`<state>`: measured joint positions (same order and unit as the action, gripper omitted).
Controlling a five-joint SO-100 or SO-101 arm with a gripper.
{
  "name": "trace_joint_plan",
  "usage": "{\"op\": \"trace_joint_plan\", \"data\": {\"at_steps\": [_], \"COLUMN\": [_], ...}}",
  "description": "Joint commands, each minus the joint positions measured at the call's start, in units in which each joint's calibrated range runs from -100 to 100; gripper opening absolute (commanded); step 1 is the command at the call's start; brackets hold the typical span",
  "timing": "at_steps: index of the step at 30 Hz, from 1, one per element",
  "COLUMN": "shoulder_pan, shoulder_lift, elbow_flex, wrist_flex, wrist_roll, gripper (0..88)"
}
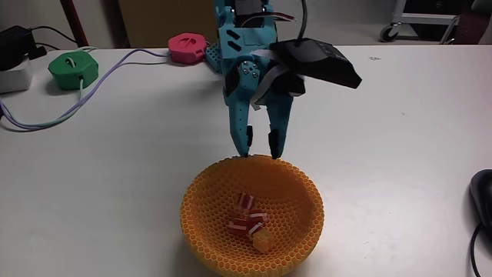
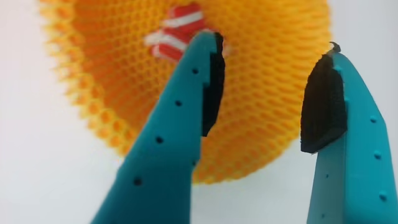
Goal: Place cube pieces into the yellow basket
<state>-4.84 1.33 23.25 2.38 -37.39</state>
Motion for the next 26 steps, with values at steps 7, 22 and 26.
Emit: {"op": "trace_joint_plan", "data": {"at_steps": [7, 22, 26], "shoulder_pan": [-0.5, 3.3, 5.2], "shoulder_lift": [-26.0, -78.0, -85.9], "elbow_flex": [13.6, 57.8, 59.3], "wrist_flex": [16.4, 38.8, 50.5], "wrist_roll": [3.6, 28.8, 29.5], "gripper": [0.0, 0.0, 0.0]}}
